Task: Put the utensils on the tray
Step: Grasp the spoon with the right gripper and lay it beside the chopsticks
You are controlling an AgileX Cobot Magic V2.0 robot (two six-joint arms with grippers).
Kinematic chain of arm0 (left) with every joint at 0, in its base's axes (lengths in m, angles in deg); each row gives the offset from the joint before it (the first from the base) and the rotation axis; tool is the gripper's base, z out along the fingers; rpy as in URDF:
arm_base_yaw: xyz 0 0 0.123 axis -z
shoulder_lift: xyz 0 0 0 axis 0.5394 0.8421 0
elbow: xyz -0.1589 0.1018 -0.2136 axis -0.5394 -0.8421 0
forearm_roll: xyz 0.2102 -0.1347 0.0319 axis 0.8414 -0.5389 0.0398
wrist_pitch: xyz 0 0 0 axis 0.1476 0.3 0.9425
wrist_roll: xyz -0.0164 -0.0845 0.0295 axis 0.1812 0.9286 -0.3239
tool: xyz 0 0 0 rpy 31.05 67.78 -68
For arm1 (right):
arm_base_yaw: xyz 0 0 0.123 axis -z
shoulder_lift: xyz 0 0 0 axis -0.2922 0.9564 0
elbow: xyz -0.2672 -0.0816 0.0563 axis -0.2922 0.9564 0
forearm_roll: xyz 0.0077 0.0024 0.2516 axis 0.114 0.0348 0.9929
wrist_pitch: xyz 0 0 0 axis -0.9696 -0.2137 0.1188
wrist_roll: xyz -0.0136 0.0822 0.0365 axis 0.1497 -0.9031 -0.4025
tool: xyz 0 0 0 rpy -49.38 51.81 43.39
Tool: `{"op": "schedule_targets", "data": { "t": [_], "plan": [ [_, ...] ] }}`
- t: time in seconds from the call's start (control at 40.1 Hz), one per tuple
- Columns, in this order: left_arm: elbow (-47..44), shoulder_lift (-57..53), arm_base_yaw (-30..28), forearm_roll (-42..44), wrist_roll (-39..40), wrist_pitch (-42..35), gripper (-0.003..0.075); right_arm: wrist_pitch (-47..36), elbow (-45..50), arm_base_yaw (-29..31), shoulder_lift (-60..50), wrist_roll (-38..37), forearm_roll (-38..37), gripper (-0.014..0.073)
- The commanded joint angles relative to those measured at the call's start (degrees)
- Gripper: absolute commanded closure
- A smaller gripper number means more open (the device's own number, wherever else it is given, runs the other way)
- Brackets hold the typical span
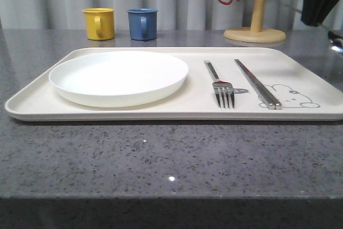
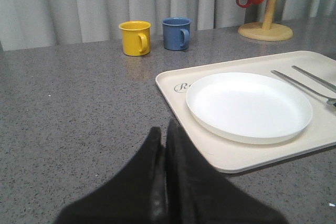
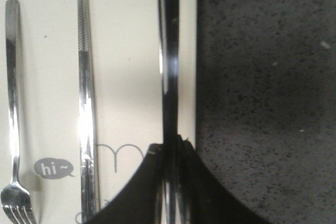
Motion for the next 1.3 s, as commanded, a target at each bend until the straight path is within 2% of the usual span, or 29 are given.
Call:
{"op": "schedule_targets", "data": {
  "t": [0.0,0.574,0.649,0.823,0.923,1.023,1.273],
  "plan": [
    [1.5,0.7,0.0,-0.6,0.4,-4.9,0.0738,4.7,-1.5,-0.6,-0.2,-1.1,-0.3,0.0659],
    [1.5,0.7,0.0,-0.6,0.4,-4.9,0.0738,2.8,-1.5,-0.6,7.3,-1.3,1.6,0.0656],
    [1.5,0.7,0.0,-0.6,0.4,-4.9,0.0738,2.8,-1.5,-0.6,7.3,-1.4,1.6,0.0608],
    [1.5,0.7,0.0,-0.6,0.4,-4.9,0.0738,2.6,-1.5,-0.6,7.3,-1.4,1.9,0.0417],
    [1.5,0.7,0.0,-0.6,0.4,-4.9,0.0738,2.6,-1.5,-0.6,7.0,-1.4,2.2,0.0355],
    [1.5,0.7,0.0,-0.6,0.4,-4.9,0.0738,1.8,-1.5,-0.6,5.6,-1.4,2.2,0.0332],
    [1.5,0.7,0.0,-0.6,0.4,-4.9,0.0738,-1.7,-1.5,-0.6,-3.0,-0.5,2.0,0.0340]
  ]
}}
